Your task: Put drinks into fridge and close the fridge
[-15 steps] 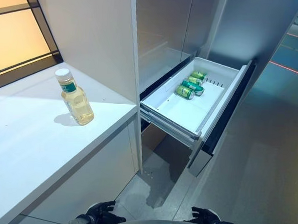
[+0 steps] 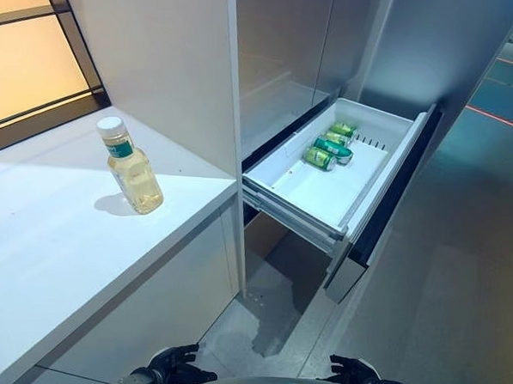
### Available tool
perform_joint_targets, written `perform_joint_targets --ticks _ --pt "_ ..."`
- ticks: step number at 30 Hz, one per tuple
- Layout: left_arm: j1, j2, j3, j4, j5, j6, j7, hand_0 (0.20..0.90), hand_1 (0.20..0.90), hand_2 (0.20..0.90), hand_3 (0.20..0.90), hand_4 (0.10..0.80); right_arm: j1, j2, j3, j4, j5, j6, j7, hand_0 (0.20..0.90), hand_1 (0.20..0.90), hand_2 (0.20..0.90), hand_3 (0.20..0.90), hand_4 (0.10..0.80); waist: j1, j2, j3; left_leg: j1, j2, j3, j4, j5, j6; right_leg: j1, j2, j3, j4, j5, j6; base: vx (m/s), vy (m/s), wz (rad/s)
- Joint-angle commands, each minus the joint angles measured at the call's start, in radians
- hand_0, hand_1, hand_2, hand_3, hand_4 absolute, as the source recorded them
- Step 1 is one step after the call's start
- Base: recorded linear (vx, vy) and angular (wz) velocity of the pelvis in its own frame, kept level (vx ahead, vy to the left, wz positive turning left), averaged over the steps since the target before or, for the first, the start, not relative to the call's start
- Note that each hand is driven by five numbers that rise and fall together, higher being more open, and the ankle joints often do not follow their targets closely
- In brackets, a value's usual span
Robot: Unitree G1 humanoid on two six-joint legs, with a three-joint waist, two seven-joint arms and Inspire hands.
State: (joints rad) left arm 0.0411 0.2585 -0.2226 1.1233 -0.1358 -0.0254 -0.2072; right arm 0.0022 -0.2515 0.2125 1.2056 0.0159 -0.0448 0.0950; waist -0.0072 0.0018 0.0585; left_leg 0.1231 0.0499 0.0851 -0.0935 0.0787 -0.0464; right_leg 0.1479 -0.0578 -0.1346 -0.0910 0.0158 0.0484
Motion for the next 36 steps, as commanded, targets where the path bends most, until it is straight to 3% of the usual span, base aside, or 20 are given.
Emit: perform_joint_targets --ticks 1,13,17,22,25,28,32,36 --pt "-0.079 0.003 -0.03 0.02 0.06 -0.06 -0.017 0.9 0.9 0.9 0.9 0.8 -0.047 -0.011 0.039 0.015 -0.033 -0.01 0.013 0.9 0.9 0.9 0.9 0.8 0.007 0.005 0.036 0.021 -0.093 0.029 0.04 -0.147 0.075 -0.037 0.034 -0.075 0.099 -0.078 0.015 0.0 0.0 0.0" --pt "-0.198 0.045 -0.187 -0.054 0.319 0.059 -0.185 0.9 0.9 0.9 0.9 0.8 -0.07 -0.029 0.1 -0.014 -0.046 0.024 0.033 0.9 0.9 0.9 0.9 0.8 -0.037 0.029 0.032 0.029 -0.084 0.048 0.028 -0.143 0.072 -0.047 0.038 -0.051 0.11 -0.083 0.021 0.006 0.007 -0.02" --pt "-0.245 0.059 -0.228 -0.134 0.309 0.102 -0.251 0.9 0.9 0.9 0.9 0.8 -0.077 -0.033 0.121 -0.029 -0.038 0.043 0.033 0.9 0.9 0.9 0.9 0.8 -0.052 0.037 0.032 0.033 -0.083 0.052 0.025 -0.142 0.073 -0.048 0.04 -0.038 0.111 -0.082 0.023 0.009 0.01 -0.05" --pt "-0.349 0.132 -0.247 -0.406 0.094 0.201 -0.428 0.9 0.9 0.9 0.9 0.8 -0.077 -0.043 0.139 -0.059 -0.023 0.072 0.022 0.9 0.9 0.9 0.9 0.8 -0.066 0.048 0.041 0.032 -0.084 0.048 0.026 -0.139 0.075 -0.054 0.043 -0.019 0.114 -0.074 0.029 -0.011 0.009 -0.08" --pt "-0.43 0.223 -0.195 -0.653 -0.073 0.318 -0.546 0.9 0.9 0.9 0.9 0.8 -0.059 -0.049 0.134 -0.069 -0.021 0.069 0.013 0.9 0.9 0.9 0.9 0.8 -0.066 0.054 0.047 0.035 -0.087 0.044 0.025 -0.139 0.079 -0.051 0.045 -0.011 0.115 -0.073 0.029 -0.014 0.005 -0.04" --pt "-0.495 0.302 -0.128 -0.91 -0.236 0.422 -0.574 0.9 0.9 0.9 0.9 0.8 -0.032 -0.048 0.117 -0.064 -0.035 0.047 0.003 0.9 0.9 0.9 0.9 0.8 -0.063 0.057 0.041 0.029 -0.09 0.04 0.025 -0.142 0.085 -0.054 0.045 -0.008 0.114 -0.074 0.029 0.0 0.0 0.0" --pt "-0.552 0.371 -0.081 -1.129 -0.429 0.397 -0.526 0.9 0.9 0.9 0.9 0.8 0.0 -0.042 0.102 -0.042 -0.053 0.009 -0.011 0.9 0.9 0.9 0.9 0.8 -0.056 0.058 0.035 0.033 -0.096 0.03 0.024 -0.148 0.09 -0.043 0.043 -0.016 0.11 -0.079 0.03 0.019 -0.001 0.05" --pt "-0.603 0.419 -0.049 -1.26 -0.578 0.249 -0.446 0.9 0.9 0.9 0.9 0.8 0.016 -0.035 0.103 -0.036 -0.059 -0.003 -0.022 0.9 0.9 0.9 0.9 0.8 -0.045 0.059 0.024 0.039 -0.101 0.015 0.02 -0.15 0.09 -0.032 0.041 -0.034 0.111 -0.09 0.027 0.031 -0.001 0.11"
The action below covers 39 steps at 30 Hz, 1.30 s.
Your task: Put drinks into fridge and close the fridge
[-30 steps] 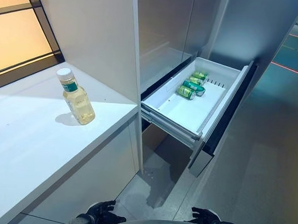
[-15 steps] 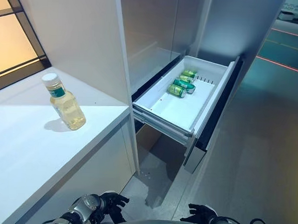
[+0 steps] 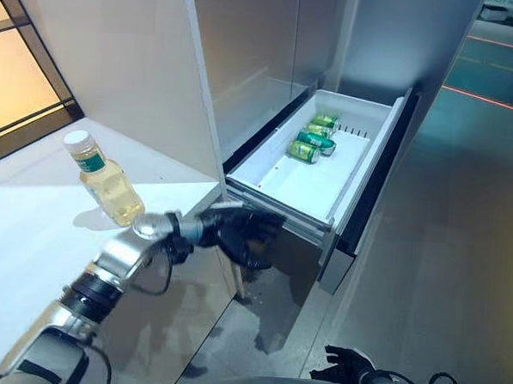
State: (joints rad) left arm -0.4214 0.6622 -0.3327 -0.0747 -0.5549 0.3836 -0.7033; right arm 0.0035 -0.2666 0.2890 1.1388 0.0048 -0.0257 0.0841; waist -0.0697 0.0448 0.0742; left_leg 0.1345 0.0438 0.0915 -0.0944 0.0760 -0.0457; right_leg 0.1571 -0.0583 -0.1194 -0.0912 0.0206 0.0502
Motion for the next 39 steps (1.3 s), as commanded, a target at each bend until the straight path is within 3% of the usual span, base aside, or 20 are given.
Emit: perform_joint_targets --ticks 1,8,10,14,19,25,27,35,39 --pt "-0.146 0.021 0.068 -0.088 -0.172 -0.2 0.074 0.9 0.9 0.9 0.9 0.8 0.016 -0.018 0.029 0.031 -0.049 -0.021 -0.012 0.9 0.9 0.9 0.9 0.8 0.02 0.016 0.006 0.028 -0.095 0.006 0.02 -0.148 0.088 -0.039 0.042 -0.053 0.112 -0.097 0.025 0.038 0.0 0.1" --pt "-0.141 0.014 0.166 -0.237 -0.235 -0.467 0.305 0.9 0.9 0.9 0.9 0.8 0.022 -0.003 0.048 0.049 -0.064 -0.032 -0.02 0.9 0.9 0.9 0.9 0.8 0.061 0.008 -0.011 0.027 -0.098 -0.032 0.013 -0.145 0.081 -0.022 0.039 -0.095 0.119 -0.124 0.012 0.02 -0.005 0.12" --pt "-0.093 -0.018 0.22 -0.266 -0.181 -0.589 0.397 0.9 0.9 0.9 0.9 0.8 0.02 0.006 0.057 0.048 -0.067 -0.032 -0.023 0.9 0.9 0.9 0.9 0.8 0.085 -0.001 -0.012 0.024 -0.096 -0.05 0.013 -0.141 0.077 -0.018 0.039 -0.116 0.128 -0.135 0.005 -0.001 -0.03 0.21" --pt "0.008 -0.094 0.297 -0.302 -0.046 -0.755 0.485 0.9 0.9 0.9 0.9 0.8 0.013 0.023 0.068 0.051 -0.071 -0.039 -0.025 0.9 0.9 0.9 0.9 0.8 0.129 -0.017 -0.012 0.015 -0.093 -0.081 0.014 -0.133 0.07 -0.013 0.039 -0.151 0.143 -0.154 -0.005 -0.014 -0.048 0.29" --pt "0.065 -0.153 0.328 -0.311 0.071 -0.843 0.57 0.9 0.9 0.9 0.9 0.8 -0.01 0.036 0.083 0.067 -0.087 -0.049 -0.017 0.9 0.9 0.9 0.9 0.8 0.171 -0.03 -0.009 0.002 -0.086 -0.111 0.014 -0.122 0.059 -0.006 0.038 -0.196 0.156 -0.172 -0.016 -0.014 -0.031 0.35" --pt "0.073 -0.154 0.319 -0.292 0.187 -0.826 0.733 0.9 0.9 0.9 0.9 0.8 -0.037 0.034 0.1 0.063 -0.098 -0.036 0.002 0.9 0.9 0.9 0.9 0.8 0.211 -0.036 -0.006 -0.021 -0.073 -0.126 0.016 -0.102 0.036 0.002 0.037 -0.246 0.158 -0.184 -0.027 -0.014 -0.009 0.28" --pt "0.066 -0.14 0.31 -0.271 0.199 -0.785 0.79 0.9 0.9 0.9 0.9 0.8 -0.047 0.03 0.112 0.059 -0.089 -0.022 0.008 0.9 0.9 0.9 0.9 0.8 0.229 -0.038 -0.001 -0.034 -0.068 -0.135 0.02 -0.092 0.02 0.008 0.038 -0.264 0.156 -0.191 -0.032 -0.027 0.008 0.35" --pt "0.072 -0.131 0.3 -0.2 0.183 -0.712 0.862 0.9 0.9 0.9 0.9 0.8 -0.071 0.012 0.118 0.039 -0.072 0.01 0.024 0.9 0.9 0.9 0.9 0.8 0.257 -0.039 0.003 -0.077 -0.054 -0.152 0.027 -0.059 -0.013 0.007 0.046 -0.289 0.152 -0.197 -0.044 -0.014 0.02 0.24" --pt "0.082 -0.138 0.301 -0.164 0.161 -0.699 0.885 0.9 0.9 0.9 0.9 0.8 -0.077 0.006 0.116 0.036 -0.076 0.017 0.032 0.9 0.9 0.9 0.9 0.8 0.256 -0.037 0.007 -0.082 -0.052 -0.151 0.032 -0.057 -0.016 0.003 0.046 -0.286 0.161 -0.199 -0.046 -0.005 0.042 0.04"
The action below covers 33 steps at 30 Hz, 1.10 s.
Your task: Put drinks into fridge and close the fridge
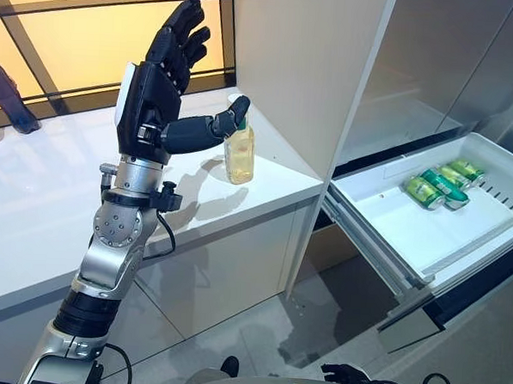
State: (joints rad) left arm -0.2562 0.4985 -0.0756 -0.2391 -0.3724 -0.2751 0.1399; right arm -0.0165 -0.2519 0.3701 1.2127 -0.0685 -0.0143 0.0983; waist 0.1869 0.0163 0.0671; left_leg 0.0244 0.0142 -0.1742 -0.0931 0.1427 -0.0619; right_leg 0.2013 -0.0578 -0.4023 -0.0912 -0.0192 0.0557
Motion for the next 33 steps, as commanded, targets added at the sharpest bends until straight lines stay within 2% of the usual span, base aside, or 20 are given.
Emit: perform_joint_targets --ticks 1,8,12,19,27,33 --pt "-0.08 0.022 0.044 0.013 -0.023 -0.035 0.044 0.9 0.9 0.9 0.9 0.8 -0.059 -0.01 0.034 -0.039 -0.005 0.009 0.021 0.9 0.9 0.9 0.9 0.8 -0.002 -0.009 0.014 0.027 -0.023 0.115 0.033 -0.124 0.001 -0.043 0.045 0.0 0.162 -0.159 -0.051 -0.003 0.044 0.01" --pt "-0.078 0.003 0.017 0.081 -0.072 0.014 0.005 0.9 0.9 0.9 0.9 0.8 -0.057 -0.018 0.022 -0.031 -0.027 0.01 0.027 0.9 0.9 0.9 0.9 0.8 -0.03 -0.005 0.01 0.032 -0.021 0.125 0.031 -0.128 0.012 -0.051 0.038 0.035 0.159 -0.146 -0.039 0.003 0.044 0.01" --pt "-0.087 -0.008 -0.003 0.099 -0.114 0.01 -0.059 0.9 0.9 0.9 0.9 0.8 -0.058 -0.021 0.013 -0.031 -0.033 0.009 0.033 0.9 0.9 0.9 0.9 0.8 -0.046 0.0 0.011 0.044 -0.021 0.137 0.028 -0.132 0.018 -0.053 0.035 0.053 0.166 -0.145 -0.034 0.015 0.038 -0.02" --pt "-0.1 -0.004 -0.02 0.141 -0.115 -0.001 -0.068 0.9 0.9 0.9 0.9 0.8 -0.054 -0.022 0.009 -0.03 -0.05 0.007 0.041 0.9 0.9 0.9 0.9 0.8 -0.072 0.006 0.009 0.065 -0.027 0.157 0.024 -0.142 0.031 -0.051 0.03 0.084 0.165 -0.138 -0.021 0.026 0.034 -0.06" --pt "-0.101 0.0 -0.015 0.167 -0.082 0.005 -0.045 0.9 0.9 0.9 0.9 0.8 -0.044 -0.022 -0.004 -0.029 -0.067 -0.002 0.046 0.9 0.9 0.9 0.9 0.8 -0.091 0.009 0.011 0.085 -0.033 0.172 0.023 -0.154 0.044 -0.055 0.029 0.108 0.178 -0.137 -0.013 0.021 0.013 -0.09" --pt "-0.106 0.007 -0.003 0.212 -0.05 0.053 0.041 0.9 0.9 0.9 0.9 0.8 -0.04 -0.02 -0.008 -0.037 -0.075 0.0 0.047 0.9 0.9 0.9 0.9 0.8 -0.103 0.008 0.013 0.099 -0.041 0.177 0.023 -0.163 0.055 -0.056 0.03 0.124 0.188 -0.139 -0.008 0.019 0.006 -0.11"
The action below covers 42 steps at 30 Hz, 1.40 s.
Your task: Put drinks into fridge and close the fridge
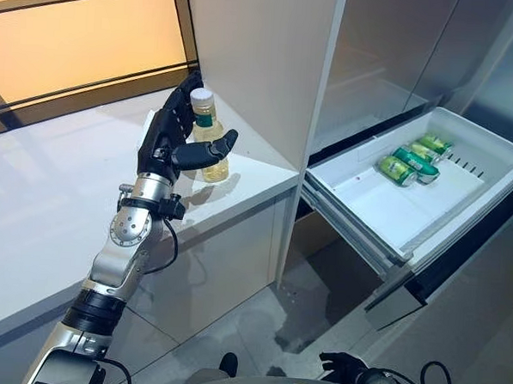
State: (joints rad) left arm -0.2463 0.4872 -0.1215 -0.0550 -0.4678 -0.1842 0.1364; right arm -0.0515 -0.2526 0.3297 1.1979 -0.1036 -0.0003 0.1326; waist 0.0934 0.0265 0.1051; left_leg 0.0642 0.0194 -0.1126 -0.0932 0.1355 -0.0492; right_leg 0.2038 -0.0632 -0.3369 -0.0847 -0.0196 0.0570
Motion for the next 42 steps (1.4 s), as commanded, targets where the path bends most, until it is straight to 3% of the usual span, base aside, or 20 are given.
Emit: perform_joint_targets --ticks 1,10,23,24,25,26,27,28,29,42 --pt "-0.116 0.018 0.043 0.031 0.047 -0.036 0.047 0.9 0.9 0.9 0.9 0.8 -0.005 -0.019 0.032 -0.023 -0.041 -0.014 0.013 0.9 0.9 0.9 0.9 0.8 -0.009 -0.002 -0.024 0.061 -0.046 0.116 0.023 -0.156 0.043 -0.058 0.036 0.06 0.182 -0.138 -0.009 0.034 0.004 -0.08" --pt "-0.168 0.037 0.039 0.104 0.085 0.017 0.114 0.9 0.9 0.9 0.9 0.8 0.001 -0.017 0.033 -0.03 -0.038 -0.009 0.014 0.9 0.9 0.9 0.9 0.8 -0.034 -0.002 -0.023 0.074 -0.049 0.129 0.02 -0.165 0.052 -0.067 0.038 0.083 0.198 -0.14 -0.003 0.024 0.006 -0.08" --pt "-0.227 0.06 0.043 0.177 0.038 0.02 0.142 0.9 0.9 0.9 0.9 0.8 0.009 -0.015 0.033 -0.03 -0.036 -0.006 0.009 0.9 0.9 0.9 0.9 0.8 -0.06 -0.001 -0.024 0.09 -0.054 0.146 0.018 -0.177 0.06 -0.071 0.044 0.11 0.202 -0.14 0.001 0.019 0.003 -0.06" --pt "-0.227 0.059 0.043 0.177 0.036 0.019 0.141 0.855 0.855 0.855 0.848 0.748 0.009 -0.015 0.033 -0.03 -0.037 -0.006 0.009 0.9 0.9 0.9 0.9 0.8 -0.06 0.0 -0.024 0.09 -0.054 0.146 0.018 -0.177 0.061 -0.071 0.044 0.111 0.202 -0.14 0.001 0.0 0.0 0.0" --pt "-0.23 0.054 0.046 0.175 -0.006 -0.007 0.135 0.502 0.502 0.502 0.436 0.336 0.009 -0.014 0.033 -0.028 -0.037 -0.008 0.008 0.9 0.9 0.9 0.9 0.8 -0.062 -0.001 -0.024 0.091 -0.056 0.146 0.018 -0.178 0.062 -0.071 0.044 0.113 0.201 -0.139 0.002 0.0 0.0 0.0" --pt "-0.232 0.052 0.046 0.175 -0.023 -0.02 0.131 0.429 0.429 0.429 0.351 0.251 0.01 -0.014 0.033 -0.029 -0.039 -0.007 0.009 0.9 0.9 0.9 0.9 0.8 -0.062 -0.001 -0.025 0.091 -0.056 0.147 0.018 -0.179 0.062 -0.072 0.045 0.114 0.201 -0.139 0.002 0.0 0.0 0.0" --pt "-0.233 0.042 0.051 0.168 -0.056 -0.046 0.124 0.408 0.408 0.408 0.326 0.226 0.01 -0.013 0.034 -0.028 -0.039 -0.009 0.01 0.9 0.9 0.9 0.9 0.8 -0.064 -0.002 -0.025 0.092 -0.056 0.148 0.018 -0.18 0.063 -0.072 0.045 0.116 0.201 -0.139 0.002 0.0 0.0 0.0" --pt "-0.23 0.03 0.056 0.162 -0.071 -0.061 0.115 0.491 0.491 0.491 0.422 0.322 0.01 -0.012 0.033 -0.027 -0.039 -0.008 0.01 0.9 0.9 0.9 0.9 0.8 -0.064 -0.002 -0.024 0.093 -0.056 0.149 0.019 -0.181 0.063 -0.072 0.045 0.118 0.201 -0.139 0.001 0.016 -0.003 -0.03" --pt "-0.226 0.019 0.059 0.156 -0.07 -0.075 0.116 0.9 0.9 0.9 0.9 0.8 0.009 -0.012 0.033 -0.028 -0.039 -0.008 0.011 0.9 0.9 0.9 0.9 0.8 -0.066 -0.003 -0.023 0.094 -0.055 0.15 0.018 -0.182 0.063 -0.072 0.046 0.12 0.201 -0.139 0.001 0.01 -0.001 -0.03" --pt "-0.218 0.014 0.054 0.154 -0.028 -0.071 0.129 0.9 0.9 0.9 0.9 0.8 0.015 -0.011 0.032 -0.028 -0.047 -0.011 0.01 0.9 0.9 0.9 0.9 0.8 -0.07 -0.002 -0.024 0.1 -0.056 0.153 0.019 -0.187 0.066 -0.072 0.048 0.125 0.207 -0.143 0.002 0.009 -0.001 -0.04"
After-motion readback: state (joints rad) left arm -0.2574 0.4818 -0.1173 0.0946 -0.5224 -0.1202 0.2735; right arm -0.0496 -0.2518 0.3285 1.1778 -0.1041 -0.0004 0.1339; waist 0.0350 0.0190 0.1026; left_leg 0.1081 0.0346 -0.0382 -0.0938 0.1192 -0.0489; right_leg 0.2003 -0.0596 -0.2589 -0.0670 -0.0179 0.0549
